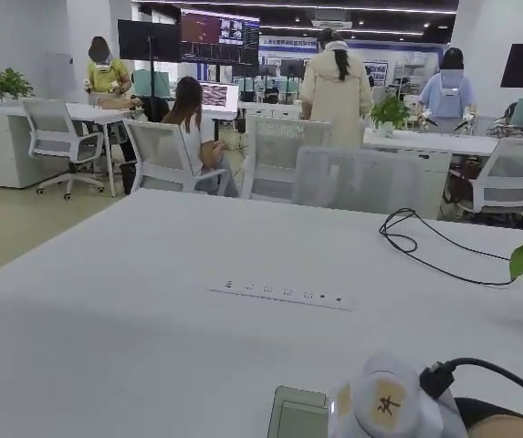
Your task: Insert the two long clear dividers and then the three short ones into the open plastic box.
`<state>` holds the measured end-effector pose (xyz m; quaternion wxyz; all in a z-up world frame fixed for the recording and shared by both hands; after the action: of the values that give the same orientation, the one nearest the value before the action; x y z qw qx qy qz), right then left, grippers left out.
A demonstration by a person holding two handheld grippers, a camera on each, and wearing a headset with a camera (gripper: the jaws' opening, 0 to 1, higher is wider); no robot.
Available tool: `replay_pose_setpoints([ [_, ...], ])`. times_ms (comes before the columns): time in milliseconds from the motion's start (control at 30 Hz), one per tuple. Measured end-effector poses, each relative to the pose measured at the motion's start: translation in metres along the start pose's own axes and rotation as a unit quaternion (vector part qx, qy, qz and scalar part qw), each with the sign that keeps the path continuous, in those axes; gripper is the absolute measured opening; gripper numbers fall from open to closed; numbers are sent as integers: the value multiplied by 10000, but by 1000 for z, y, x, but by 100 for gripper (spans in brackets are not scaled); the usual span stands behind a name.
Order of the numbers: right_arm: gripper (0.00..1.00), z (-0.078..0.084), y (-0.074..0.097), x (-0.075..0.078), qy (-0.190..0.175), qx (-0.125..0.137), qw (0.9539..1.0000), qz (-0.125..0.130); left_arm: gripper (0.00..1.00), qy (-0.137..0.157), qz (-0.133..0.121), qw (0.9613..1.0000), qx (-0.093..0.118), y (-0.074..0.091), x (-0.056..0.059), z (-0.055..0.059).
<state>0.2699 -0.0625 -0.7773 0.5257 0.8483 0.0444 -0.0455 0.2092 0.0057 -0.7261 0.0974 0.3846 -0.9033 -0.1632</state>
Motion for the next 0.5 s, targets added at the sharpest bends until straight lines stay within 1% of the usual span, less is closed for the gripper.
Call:
replay_pose_setpoints([
  [133,26,0,7,-2,-41,102,9999,-15,69,-10,1,10000,-5,0,0,-1],
  [333,31,5,22,-7,-153,288,9994,-87,72,-36,0,10000,-17,0,1,-2],
  [500,35,15,34,-8,-136,319,9994,-2,74,-26,-23,10000,-32,0,1,-2],
])
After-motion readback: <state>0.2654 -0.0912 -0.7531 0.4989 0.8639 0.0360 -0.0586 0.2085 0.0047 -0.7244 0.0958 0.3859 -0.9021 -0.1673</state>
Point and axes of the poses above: the centre of the closed fingertips' face, and the gripper's own axes: y roughly backward along the fingers, x roughly to its right, z roughly out of its underside, the point moved 4 cm from there along y, roughly backward along the fingers, and after that the axes turned 5 degrees about -z, right-handed, at the moved point
